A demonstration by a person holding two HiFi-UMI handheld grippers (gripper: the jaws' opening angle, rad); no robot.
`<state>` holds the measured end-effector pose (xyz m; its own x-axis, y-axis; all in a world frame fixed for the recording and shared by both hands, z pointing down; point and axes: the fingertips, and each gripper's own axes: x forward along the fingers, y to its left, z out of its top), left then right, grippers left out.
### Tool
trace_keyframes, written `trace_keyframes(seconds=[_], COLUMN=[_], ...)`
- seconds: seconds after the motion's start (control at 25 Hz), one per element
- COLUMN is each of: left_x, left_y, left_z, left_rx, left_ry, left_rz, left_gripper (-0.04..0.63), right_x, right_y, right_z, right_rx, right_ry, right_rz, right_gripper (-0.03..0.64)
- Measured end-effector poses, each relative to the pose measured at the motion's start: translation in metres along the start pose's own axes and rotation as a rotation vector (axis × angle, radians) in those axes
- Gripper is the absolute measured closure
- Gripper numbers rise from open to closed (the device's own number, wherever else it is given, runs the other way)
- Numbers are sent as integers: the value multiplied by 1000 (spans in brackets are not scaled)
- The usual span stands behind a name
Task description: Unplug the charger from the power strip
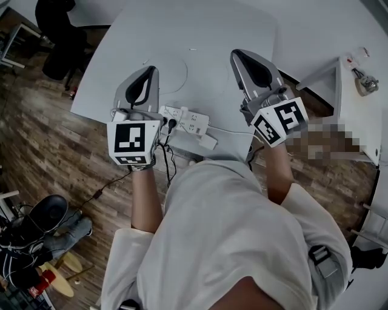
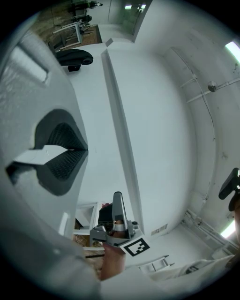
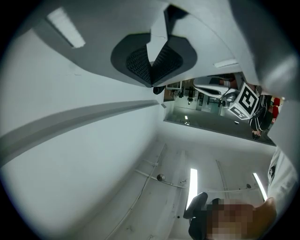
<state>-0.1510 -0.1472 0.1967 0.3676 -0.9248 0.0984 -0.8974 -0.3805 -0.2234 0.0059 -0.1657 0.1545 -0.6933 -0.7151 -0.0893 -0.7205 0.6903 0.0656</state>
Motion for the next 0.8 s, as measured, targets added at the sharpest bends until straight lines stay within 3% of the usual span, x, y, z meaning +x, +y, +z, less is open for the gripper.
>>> trace_keyframes(seconds=[0.8], left_x=[12], left_y=[-20], left_z=[-5], left_rx=[-27], left_ry=[4], left_rz=[-67], left_gripper=[589], right_x=[-2], right_y=[-7], right_z=[-23], right_rx=[-5], right_ry=[56], right_rz=[-16], right_gripper=[617])
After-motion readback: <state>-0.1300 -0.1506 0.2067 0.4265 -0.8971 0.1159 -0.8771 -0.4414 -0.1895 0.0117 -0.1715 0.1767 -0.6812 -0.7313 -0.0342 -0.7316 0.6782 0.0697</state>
